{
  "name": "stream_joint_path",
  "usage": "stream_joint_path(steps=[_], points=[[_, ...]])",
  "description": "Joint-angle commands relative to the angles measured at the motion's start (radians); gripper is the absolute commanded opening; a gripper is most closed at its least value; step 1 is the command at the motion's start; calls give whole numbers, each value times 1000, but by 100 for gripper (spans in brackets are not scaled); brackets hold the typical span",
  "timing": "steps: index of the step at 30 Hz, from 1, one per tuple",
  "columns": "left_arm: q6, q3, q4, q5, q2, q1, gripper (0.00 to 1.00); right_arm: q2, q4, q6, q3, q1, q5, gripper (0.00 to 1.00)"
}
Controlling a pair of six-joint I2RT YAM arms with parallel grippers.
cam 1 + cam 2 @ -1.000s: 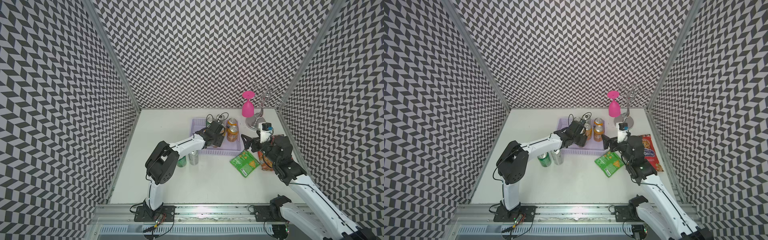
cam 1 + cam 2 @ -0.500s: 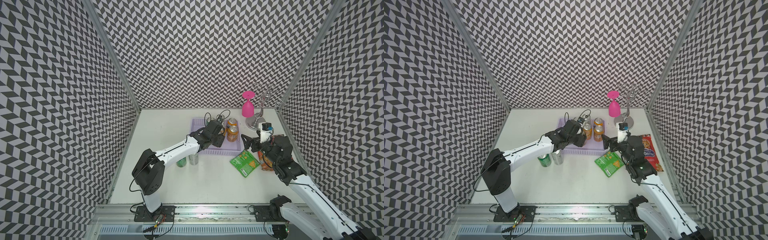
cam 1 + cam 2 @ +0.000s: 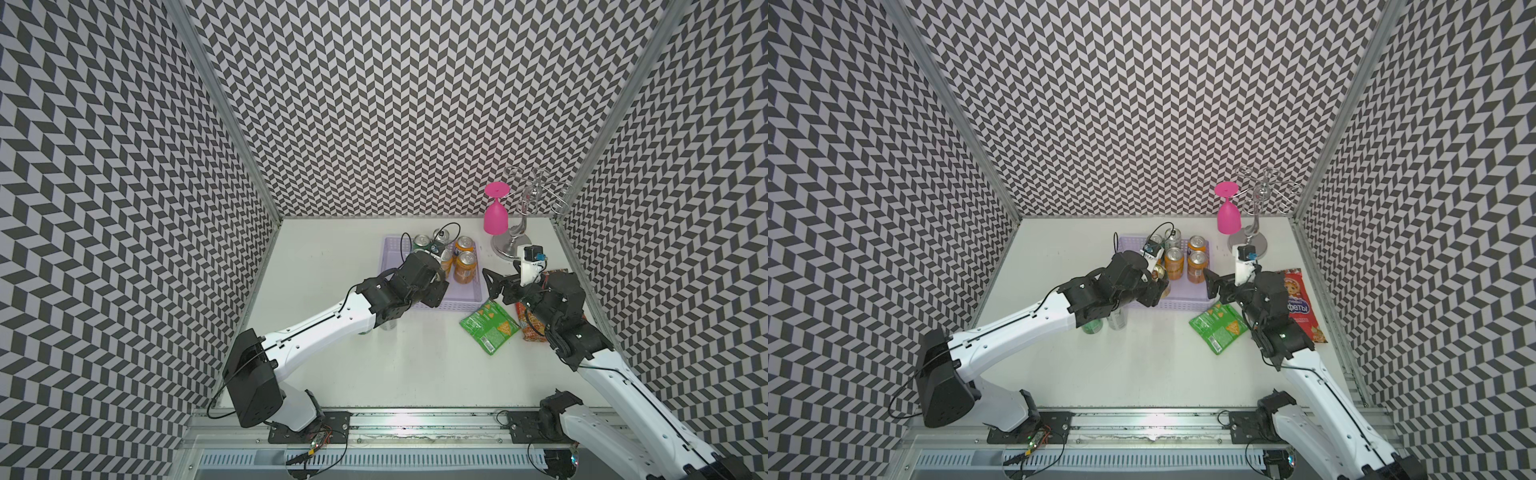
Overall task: Take out the drinks from the basket
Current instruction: Place the drink at the center of the board.
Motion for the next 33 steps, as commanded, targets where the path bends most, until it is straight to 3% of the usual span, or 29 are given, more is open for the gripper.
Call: stream_joint_path(steps=[1, 16, 33], points=[[-21, -6, 17, -55, -70, -28, 53, -19, 33, 0, -14, -5, 13, 100], [-100, -196, 49, -167, -172, -67, 53, -20, 34, -3, -13, -5, 8, 100], [-130, -300, 182, -213, -69, -67, 53, -18, 34, -3, -14, -5, 7, 100]])
